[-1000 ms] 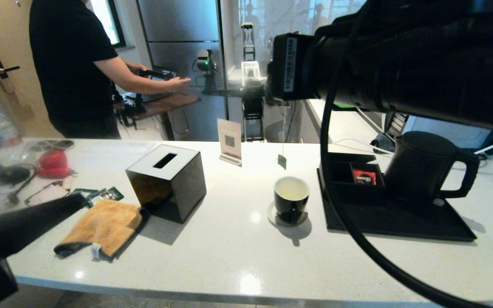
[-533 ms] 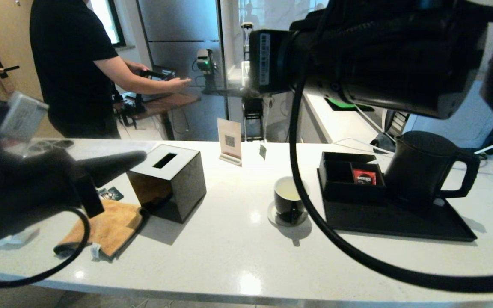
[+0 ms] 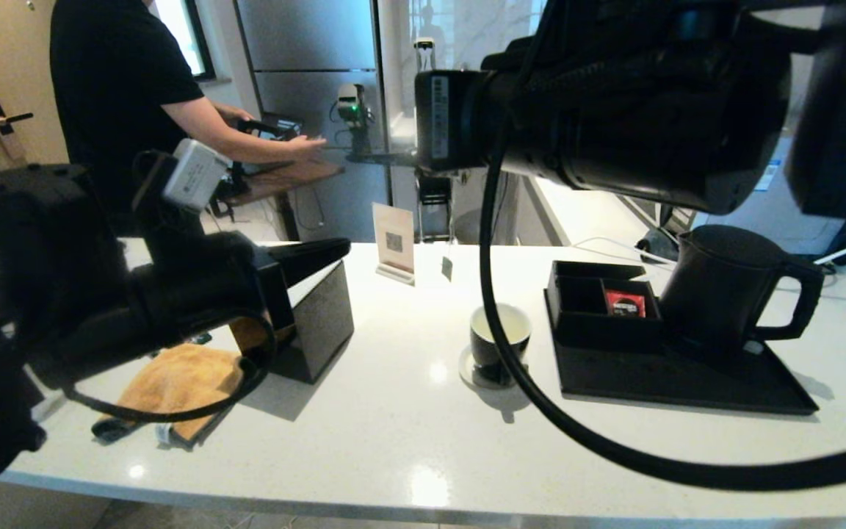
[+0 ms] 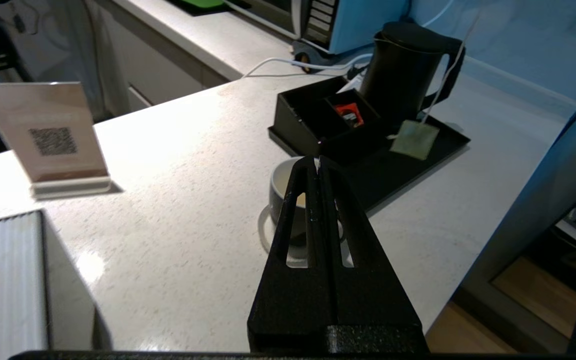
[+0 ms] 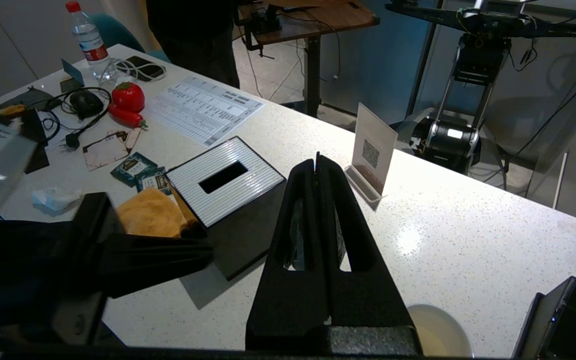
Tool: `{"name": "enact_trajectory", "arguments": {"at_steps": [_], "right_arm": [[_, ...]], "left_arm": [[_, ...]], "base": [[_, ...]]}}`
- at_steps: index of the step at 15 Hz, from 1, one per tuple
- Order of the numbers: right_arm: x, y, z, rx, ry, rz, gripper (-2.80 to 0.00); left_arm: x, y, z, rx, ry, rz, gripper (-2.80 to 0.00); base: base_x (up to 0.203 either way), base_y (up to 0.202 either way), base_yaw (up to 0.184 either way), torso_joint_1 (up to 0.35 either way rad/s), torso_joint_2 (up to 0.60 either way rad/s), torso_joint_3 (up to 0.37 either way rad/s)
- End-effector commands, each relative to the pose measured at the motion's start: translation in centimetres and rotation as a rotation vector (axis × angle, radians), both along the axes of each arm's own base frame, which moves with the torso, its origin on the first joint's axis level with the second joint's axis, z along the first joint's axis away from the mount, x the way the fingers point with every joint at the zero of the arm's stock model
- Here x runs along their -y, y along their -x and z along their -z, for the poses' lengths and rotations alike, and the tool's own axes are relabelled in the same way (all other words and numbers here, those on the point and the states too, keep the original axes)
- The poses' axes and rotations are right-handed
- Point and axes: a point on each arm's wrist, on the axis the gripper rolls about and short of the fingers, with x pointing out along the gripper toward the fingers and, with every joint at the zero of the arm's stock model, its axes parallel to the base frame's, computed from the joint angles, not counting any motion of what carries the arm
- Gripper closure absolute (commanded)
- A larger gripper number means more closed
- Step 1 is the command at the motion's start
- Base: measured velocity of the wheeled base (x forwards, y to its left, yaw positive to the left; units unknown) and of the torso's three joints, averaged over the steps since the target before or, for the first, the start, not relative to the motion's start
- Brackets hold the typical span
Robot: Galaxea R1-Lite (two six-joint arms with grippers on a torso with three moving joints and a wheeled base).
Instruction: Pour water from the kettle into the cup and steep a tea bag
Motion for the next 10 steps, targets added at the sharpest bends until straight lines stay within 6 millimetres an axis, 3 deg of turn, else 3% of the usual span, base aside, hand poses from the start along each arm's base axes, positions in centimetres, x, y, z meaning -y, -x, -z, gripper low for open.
{"name": "enact_trajectory", "arguments": {"at_steps": [1, 2, 10], "right_arm": [[0.0, 0.0, 0.1, -0.002, 0.002, 0.002, 0.0], [0.0, 0.0, 0.1, -0.003, 0.001, 0.002, 0.0], [0.0, 0.0, 0.0, -0.004, -0.003, 0.002, 0.0]], "left_arm": [[1.2, -0.8, 0.8, -0.023, 0.004, 0.032, 0.0], [1.5, -0.7, 0.8, -0.028, 0.011, 0.043, -2.8], [3.7, -0.8, 1.0, 0.051, 0.053, 0.105, -2.8]], "base": [[0.0, 0.0, 0.0, 0.0, 0.0, 0.0], [0.0, 0.0, 0.0, 0.0, 0.0, 0.0], [0.0, 0.0, 0.0, 0.0, 0.0, 0.0]]}}
